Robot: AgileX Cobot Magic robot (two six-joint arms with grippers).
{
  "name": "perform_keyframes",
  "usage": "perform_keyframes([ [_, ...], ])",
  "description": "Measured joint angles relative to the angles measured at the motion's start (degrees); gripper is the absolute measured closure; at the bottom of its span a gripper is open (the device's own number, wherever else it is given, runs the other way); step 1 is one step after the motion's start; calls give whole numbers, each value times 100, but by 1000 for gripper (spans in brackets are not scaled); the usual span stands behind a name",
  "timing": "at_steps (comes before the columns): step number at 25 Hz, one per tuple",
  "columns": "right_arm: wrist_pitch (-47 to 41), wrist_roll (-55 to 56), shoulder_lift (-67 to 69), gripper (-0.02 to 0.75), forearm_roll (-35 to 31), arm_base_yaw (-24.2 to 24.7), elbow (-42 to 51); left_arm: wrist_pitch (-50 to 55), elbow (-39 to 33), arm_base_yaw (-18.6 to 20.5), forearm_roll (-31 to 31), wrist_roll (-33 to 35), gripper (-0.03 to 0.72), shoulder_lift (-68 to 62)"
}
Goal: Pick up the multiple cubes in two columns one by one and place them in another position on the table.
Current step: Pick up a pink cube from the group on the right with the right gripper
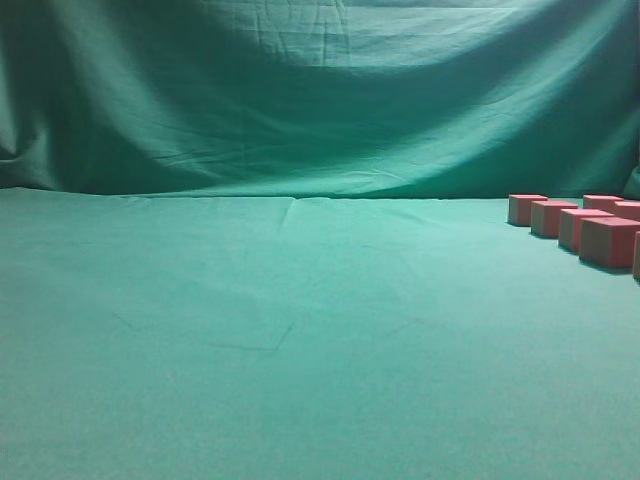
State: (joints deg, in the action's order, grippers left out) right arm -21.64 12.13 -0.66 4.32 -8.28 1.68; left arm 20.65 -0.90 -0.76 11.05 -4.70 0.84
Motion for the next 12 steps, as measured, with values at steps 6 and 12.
perform_keyframes([
  [6,0,0,0,689,0,0,0,0,0,0,0,0,688,0],
  [12,0,0,0,689,0,0,0,0,0,0,0,0,688,0],
])
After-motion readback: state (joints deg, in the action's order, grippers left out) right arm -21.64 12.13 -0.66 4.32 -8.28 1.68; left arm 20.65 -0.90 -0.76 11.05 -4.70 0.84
